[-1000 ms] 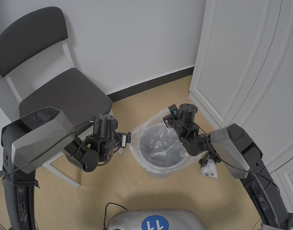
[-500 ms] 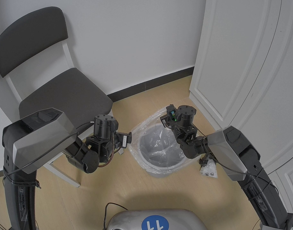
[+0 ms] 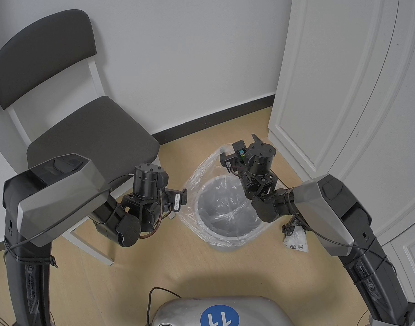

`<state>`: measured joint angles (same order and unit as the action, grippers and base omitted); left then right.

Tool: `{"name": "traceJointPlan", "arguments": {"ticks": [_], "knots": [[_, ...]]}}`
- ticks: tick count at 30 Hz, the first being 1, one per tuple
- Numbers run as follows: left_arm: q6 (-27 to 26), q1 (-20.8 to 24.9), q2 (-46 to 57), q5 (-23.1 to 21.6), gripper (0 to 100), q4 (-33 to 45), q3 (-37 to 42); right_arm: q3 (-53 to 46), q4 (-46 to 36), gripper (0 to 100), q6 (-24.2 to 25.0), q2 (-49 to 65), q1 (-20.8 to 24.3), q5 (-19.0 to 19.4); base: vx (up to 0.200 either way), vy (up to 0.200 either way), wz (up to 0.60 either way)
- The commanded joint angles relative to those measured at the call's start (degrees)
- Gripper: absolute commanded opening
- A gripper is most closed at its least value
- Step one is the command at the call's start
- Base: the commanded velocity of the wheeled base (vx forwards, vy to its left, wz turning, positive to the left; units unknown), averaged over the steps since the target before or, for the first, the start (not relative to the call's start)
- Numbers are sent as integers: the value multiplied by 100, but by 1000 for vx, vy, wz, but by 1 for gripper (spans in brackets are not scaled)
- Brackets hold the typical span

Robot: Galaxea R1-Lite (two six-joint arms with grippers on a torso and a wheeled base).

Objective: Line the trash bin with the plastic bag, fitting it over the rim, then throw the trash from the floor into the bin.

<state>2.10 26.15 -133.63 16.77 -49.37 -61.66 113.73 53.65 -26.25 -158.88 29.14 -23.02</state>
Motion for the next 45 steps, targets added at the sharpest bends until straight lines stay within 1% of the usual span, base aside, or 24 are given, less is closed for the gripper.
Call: {"name": "traceJointPlan", "arguments": {"ticks": [1, 2, 3, 9, 13, 14, 15, 16, 19, 23, 24, 26, 29, 32, 38, 39, 42, 44, 45], "knots": [[1, 22, 57, 1, 100, -11, 102, -1327, -48, 100, 5, 903, 145, -10, 0, 0, 0], [-8, 22, 109, 1, 100, -55, 110, -1863, -127, 100, 32, 1201, 189, -10, 0, 0, 0], [-8, 22, 127, 1, 100, -90, 110, -2039, -127, 100, 41, 1289, 215, -10, 0, 0, 0], [-8, 48, 136, 1, 100, -117, 198, -2206, -259, 100, 41, 1272, 198, -10, 0, 0, 0], [-8, 75, 136, 1, 100, -117, 207, -2619, -347, 100, 111, 1307, 171, 52, 0, 0, 0], [-8, 75, 136, 1, 100, -117, 207, -2874, -329, 100, 181, 1351, 171, 157, 0, 0, 0], [-8, 75, 136, 1, 100, -117, 207, -2874, -329, 100, 181, 1351, 171, 157, 0, 0, 0], [-8, 92, 127, 1, 100, -117, 207, -3181, -303, 100, 216, 1474, 171, 298, 0, 0, 0], [-8, 127, 127, 1, 100, -117, 233, -3559, -294, 100, 234, 1659, 171, 421, 0, 0, 0], [-16, 171, 127, 1, 100, -117, 286, -3788, -294, 100, 313, 1808, 163, 438, 0, 0, 0], [-16, 180, 127, 1, 100, -117, 286, -3893, -320, 100, 454, 1913, 145, 438, 0, 0, 0], [-16, 206, 127, 1, 100, -117, 304, -4051, -329, 100, 542, 2010, 127, 447, 0, 0, 0], [-16, 268, 118, 1, 100, -117, 356, -4315, -320, 100, 586, 2098, 84, 447, 0, 0, 0], [-16, 365, 83, -8, 100, -117, 427, -4412, -294, 100, 753, 2072, -4, 438, 0, 0, 0], [-16, 576, -93, 1, 100, -117, 444, -4095, -303, 100, 1113, 2010, -119, 430, 0, 0, 0], [-16, 576, -93, 1, 100, -117, 444, -4095, -303, 100, 1113, 2010, -119, 430, 0, 0, 0], [-16, 699, -216, 1, 100, -117, 295, -4095, -338, 100, 1192, 2124, -110, 438, 0, 0, 0], [-43, 839, -348, 1, 100, -2, -21, -4086, -355, 100, 1192, 2195, -92, 438, 0, 0, 0], [-157, 857, -444, 10, 100, 7, -153, -4086, -347, 100, 1201, 2221, -66, 438, 0, 0, 0]]}}
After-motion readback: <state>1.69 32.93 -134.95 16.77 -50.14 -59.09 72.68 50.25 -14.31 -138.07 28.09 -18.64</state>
